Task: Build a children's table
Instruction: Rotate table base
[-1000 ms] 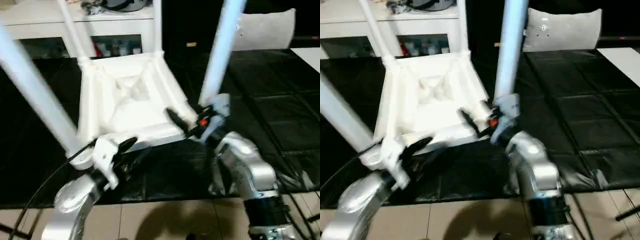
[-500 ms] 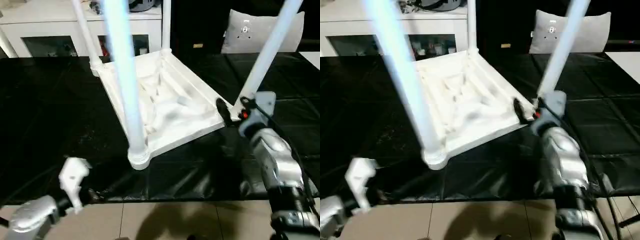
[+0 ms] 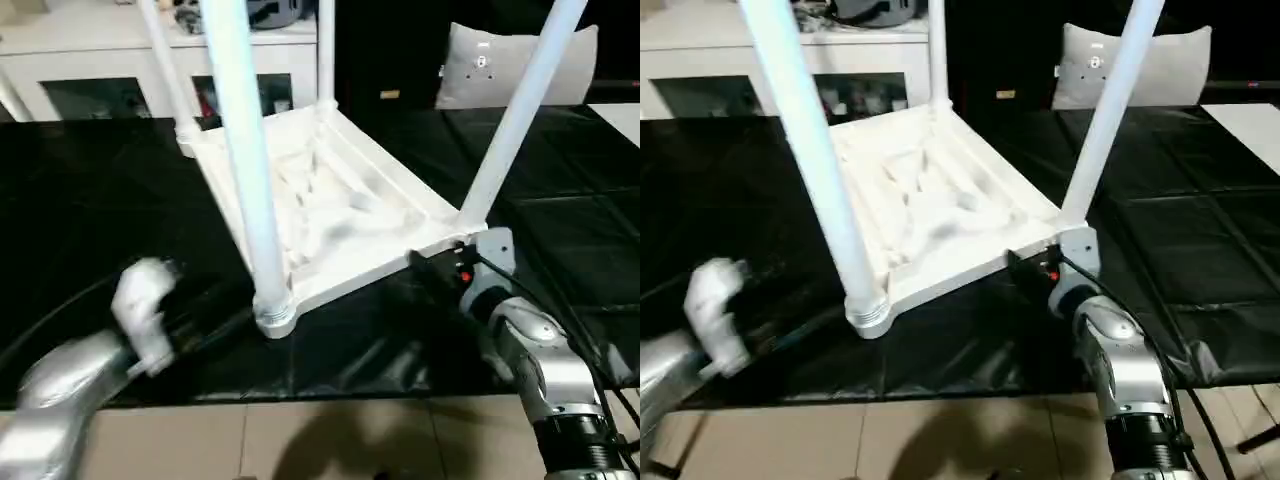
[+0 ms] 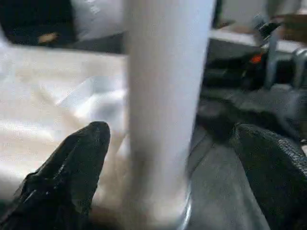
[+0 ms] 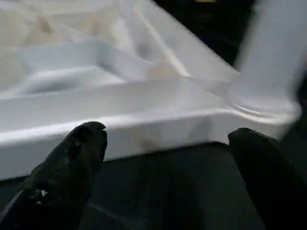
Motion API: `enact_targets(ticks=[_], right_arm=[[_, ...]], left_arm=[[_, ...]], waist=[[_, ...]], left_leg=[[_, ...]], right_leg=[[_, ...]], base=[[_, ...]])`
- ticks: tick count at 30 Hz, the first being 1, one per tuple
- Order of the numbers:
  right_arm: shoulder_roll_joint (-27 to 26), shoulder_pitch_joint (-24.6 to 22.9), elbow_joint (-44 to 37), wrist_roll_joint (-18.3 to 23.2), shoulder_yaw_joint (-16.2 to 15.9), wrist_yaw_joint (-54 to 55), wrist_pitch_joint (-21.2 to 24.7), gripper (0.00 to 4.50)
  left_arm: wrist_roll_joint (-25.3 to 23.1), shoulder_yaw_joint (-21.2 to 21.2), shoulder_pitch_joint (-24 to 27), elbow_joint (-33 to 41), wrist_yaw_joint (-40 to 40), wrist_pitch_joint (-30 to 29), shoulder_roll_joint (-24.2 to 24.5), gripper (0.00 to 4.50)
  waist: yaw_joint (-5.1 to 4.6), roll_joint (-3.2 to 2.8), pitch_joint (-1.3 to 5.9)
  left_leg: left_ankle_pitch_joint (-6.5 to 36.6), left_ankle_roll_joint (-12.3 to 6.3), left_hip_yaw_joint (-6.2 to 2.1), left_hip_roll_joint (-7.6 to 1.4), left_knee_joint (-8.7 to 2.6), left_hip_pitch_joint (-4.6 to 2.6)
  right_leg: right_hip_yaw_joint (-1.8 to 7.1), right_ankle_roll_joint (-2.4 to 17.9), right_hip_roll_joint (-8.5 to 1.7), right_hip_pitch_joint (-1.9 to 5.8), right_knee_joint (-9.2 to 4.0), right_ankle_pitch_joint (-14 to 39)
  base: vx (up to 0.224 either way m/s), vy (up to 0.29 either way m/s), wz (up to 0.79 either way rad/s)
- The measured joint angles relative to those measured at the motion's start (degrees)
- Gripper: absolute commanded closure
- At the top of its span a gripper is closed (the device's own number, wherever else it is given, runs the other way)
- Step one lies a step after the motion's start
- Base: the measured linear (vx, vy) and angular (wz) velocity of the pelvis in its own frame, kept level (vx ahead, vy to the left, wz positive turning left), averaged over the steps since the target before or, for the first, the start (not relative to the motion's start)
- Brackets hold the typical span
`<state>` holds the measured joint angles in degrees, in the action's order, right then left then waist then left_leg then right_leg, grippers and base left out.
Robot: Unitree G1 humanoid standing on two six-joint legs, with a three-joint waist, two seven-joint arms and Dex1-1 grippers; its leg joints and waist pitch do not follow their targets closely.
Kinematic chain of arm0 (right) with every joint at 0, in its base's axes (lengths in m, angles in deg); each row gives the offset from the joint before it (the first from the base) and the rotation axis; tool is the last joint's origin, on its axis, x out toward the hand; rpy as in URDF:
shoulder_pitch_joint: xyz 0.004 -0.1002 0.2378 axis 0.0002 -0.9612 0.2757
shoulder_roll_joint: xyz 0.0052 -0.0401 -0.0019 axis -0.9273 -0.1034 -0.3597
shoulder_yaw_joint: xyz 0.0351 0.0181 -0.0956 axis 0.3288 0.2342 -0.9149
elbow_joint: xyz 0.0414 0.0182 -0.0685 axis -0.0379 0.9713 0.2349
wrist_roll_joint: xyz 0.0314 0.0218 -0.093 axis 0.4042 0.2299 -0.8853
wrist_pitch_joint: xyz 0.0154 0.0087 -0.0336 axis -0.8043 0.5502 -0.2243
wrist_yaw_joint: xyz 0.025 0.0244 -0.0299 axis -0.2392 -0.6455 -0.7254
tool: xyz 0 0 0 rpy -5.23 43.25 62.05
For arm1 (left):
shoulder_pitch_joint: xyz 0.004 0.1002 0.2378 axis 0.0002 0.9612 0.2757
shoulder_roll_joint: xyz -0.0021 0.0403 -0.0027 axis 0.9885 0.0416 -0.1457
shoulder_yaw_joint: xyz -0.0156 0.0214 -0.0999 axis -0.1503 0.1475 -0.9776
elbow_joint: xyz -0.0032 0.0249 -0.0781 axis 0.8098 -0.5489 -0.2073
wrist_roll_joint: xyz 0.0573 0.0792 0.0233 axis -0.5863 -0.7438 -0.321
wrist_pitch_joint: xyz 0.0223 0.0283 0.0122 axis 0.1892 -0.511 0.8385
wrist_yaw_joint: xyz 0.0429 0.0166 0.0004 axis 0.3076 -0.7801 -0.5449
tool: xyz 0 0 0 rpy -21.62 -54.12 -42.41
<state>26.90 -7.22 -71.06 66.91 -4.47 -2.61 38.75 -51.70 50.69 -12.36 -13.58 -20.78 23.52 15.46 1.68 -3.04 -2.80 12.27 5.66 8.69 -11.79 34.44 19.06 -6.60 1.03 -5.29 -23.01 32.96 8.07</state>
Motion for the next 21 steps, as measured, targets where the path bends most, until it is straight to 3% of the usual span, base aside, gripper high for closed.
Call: enact_targets(ticks=[5,10,14,21], right_arm=[[2.12,1.41,3.94,-2.40,1.15,3.90,1.69,0.00],[1.99,4.52,9.78,-3.84,0.07,3.55,1.22,0.00],[0.82,8.41,15.15,-4.12,-1.69,2.40,-1.35,0.00],[1.13,10.35,19.81,-5.74,-2.48,-0.16,-3.55,0.00]], left_arm=[[1.09,3.15,-6.92,-2.57,0.76,-1.83,-3.31,0.04],[1.75,5.25,-11.64,-4.11,1.75,-3.23,-5.15,0.04],[6.91,7.32,-11.75,-0.63,5.25,-9.88,-4.46,0.04],[12.59,10.64,-9.91,5.57,9.43,-16.60,-3.49,0.04]], waist=[[-0.47,0.05,-0.01],[-0.92,0.02,0.01],[-1.11,0.03,0.02],[-2.22,0.34,0.01]], left_leg=[[0.00,0.00,0.03,-0.01,0.00,0.06],[0.00,0.00,0.03,-0.02,-0.05,0.25],[0.01,-0.02,0.05,-0.05,-0.06,0.57],[-0.09,-0.20,0.16,-0.08,0.02,0.92]], right_leg=[[-0.01,0.00,0.04,-0.07,0.03,0.00],[-0.02,-0.01,0.03,-0.19,0.04,0.01],[-0.02,0.17,0.03,-0.51,0.17,0.02],[0.03,0.50,0.07,-0.94,0.32,-0.10]], base=[[0.000,0.000,0.00],[0.000,0.000,0.00],[0.000,0.000,0.00],[0.000,0.000,0.00]])
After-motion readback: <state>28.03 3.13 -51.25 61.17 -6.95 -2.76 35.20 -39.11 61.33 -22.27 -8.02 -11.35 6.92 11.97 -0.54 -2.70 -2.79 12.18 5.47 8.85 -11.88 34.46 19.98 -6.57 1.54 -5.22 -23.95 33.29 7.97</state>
